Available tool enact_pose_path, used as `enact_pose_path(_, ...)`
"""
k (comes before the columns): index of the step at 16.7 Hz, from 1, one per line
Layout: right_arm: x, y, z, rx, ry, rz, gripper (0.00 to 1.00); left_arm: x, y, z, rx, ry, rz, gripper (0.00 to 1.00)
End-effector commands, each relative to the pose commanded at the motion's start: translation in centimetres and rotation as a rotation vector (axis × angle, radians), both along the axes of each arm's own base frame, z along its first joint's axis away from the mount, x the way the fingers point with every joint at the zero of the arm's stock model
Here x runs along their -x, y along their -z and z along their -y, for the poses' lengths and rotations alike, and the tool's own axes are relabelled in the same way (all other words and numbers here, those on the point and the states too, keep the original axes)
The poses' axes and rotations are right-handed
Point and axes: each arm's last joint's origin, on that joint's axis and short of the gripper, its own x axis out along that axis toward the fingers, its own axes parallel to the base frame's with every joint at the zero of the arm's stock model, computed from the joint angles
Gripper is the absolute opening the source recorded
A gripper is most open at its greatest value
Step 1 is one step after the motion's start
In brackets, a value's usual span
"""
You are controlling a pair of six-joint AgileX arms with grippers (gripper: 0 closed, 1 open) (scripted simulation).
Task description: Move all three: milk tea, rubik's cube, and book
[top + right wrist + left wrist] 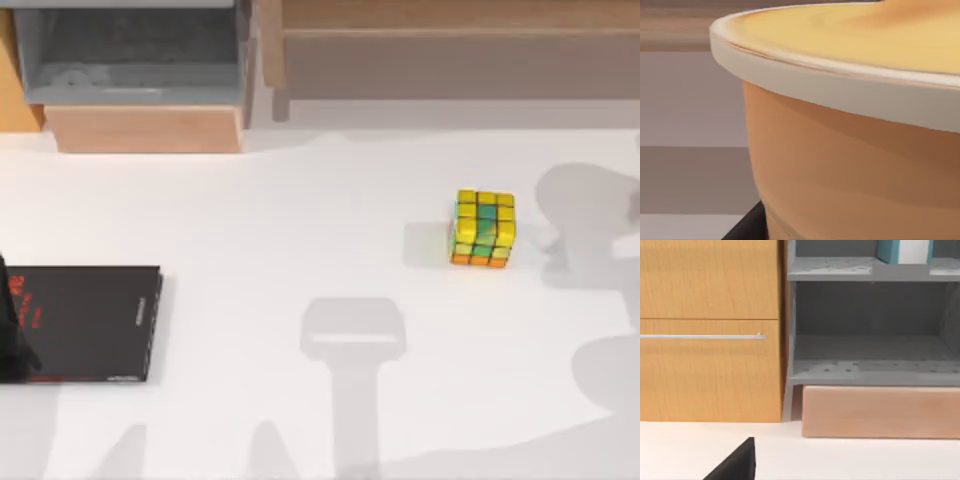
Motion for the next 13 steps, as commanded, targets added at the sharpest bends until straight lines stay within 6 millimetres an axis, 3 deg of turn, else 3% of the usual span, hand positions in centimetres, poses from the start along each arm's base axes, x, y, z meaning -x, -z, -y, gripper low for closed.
enact_pose_path(11, 0.00, 0.00, 0.00, 0.000, 0.000, 0.000, 0.98, 0.00, 0.00, 0.00, 0.000, 0.000, 0.000, 1.00)
enact_pose_path(13, 0.00, 0.00, 0.00, 0.000, 0.000, 0.000, 1.00, 0.00, 0.00, 0.00, 0.000, 0.000, 0.000, 1.00)
